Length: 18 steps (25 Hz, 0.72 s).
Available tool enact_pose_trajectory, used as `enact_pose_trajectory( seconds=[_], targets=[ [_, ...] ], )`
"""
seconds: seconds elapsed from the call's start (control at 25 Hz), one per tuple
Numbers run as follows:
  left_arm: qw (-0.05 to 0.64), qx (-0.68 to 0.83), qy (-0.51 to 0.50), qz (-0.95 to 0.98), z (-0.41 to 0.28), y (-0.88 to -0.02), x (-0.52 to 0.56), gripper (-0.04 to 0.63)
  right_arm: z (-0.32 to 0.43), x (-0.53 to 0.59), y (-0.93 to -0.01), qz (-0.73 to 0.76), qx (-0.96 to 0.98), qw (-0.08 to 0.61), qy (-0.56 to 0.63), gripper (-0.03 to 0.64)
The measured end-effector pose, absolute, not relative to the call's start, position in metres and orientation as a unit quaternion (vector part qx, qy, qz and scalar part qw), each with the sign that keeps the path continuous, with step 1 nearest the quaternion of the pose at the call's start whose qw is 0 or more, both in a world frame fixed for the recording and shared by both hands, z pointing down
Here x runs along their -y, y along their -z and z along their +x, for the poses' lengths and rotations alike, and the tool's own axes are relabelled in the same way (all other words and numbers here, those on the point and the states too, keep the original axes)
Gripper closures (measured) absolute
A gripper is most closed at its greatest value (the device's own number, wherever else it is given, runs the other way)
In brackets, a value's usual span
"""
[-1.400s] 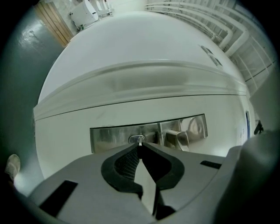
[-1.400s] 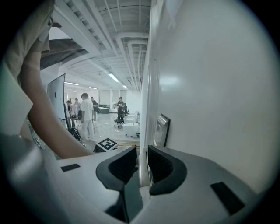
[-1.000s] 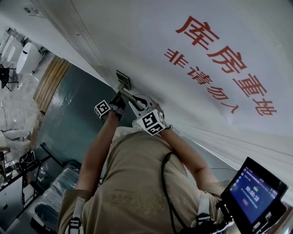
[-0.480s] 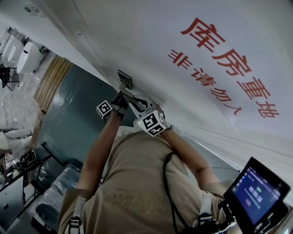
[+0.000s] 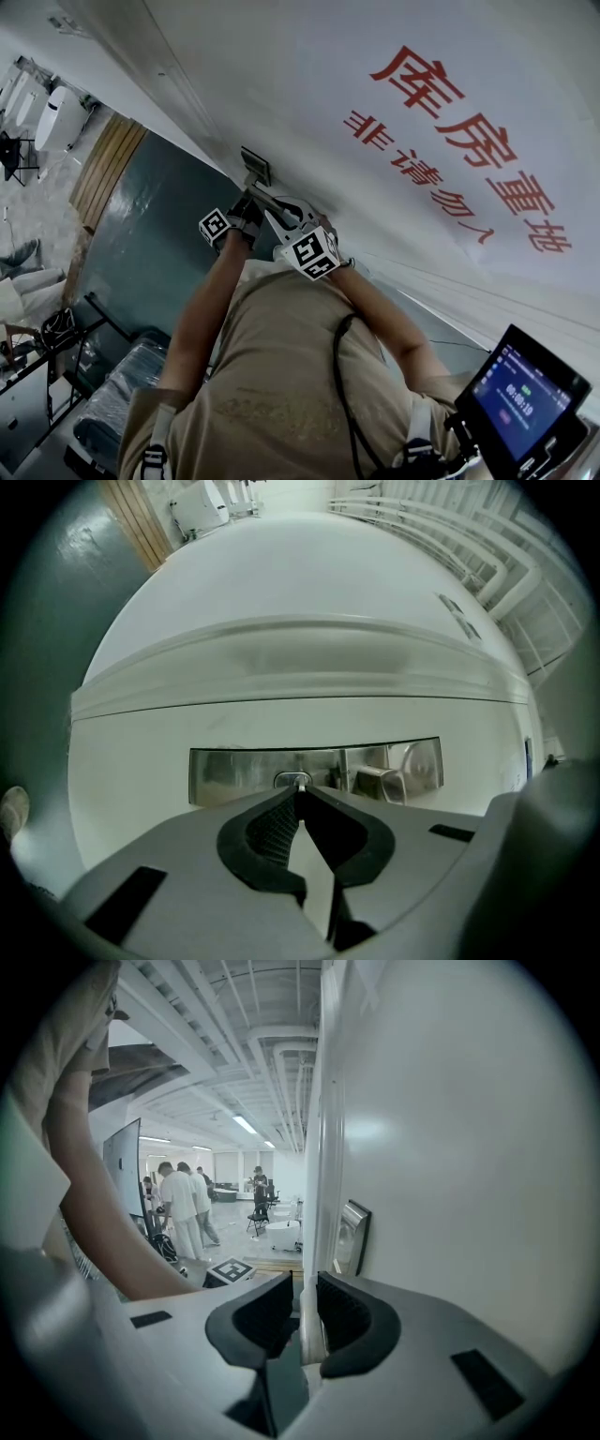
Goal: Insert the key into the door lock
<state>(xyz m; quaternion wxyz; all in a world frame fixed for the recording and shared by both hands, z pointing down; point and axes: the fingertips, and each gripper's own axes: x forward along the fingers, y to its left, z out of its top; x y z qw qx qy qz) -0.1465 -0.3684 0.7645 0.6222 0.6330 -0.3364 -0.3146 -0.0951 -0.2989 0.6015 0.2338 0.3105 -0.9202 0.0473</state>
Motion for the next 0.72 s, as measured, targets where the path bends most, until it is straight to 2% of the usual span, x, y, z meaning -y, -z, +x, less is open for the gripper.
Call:
enact_pose_trajectory(
  seconds=[0.28,0.72],
  targets=[
    [0.609,0.343,0.289,0.654,-0.1454,-0.7645,0.3715,0.561,-0.0921,0.2991,-0.6057,0.309,0.92,0.236,-0.05,0.538],
    [0.617,0.335,0.321,0.636,-0.1451,-0.7621,0.3713,0.561,-0.0925,0.3039,-0.604,0.307,0.921,0.234,-0.047,0.538]
  ],
)
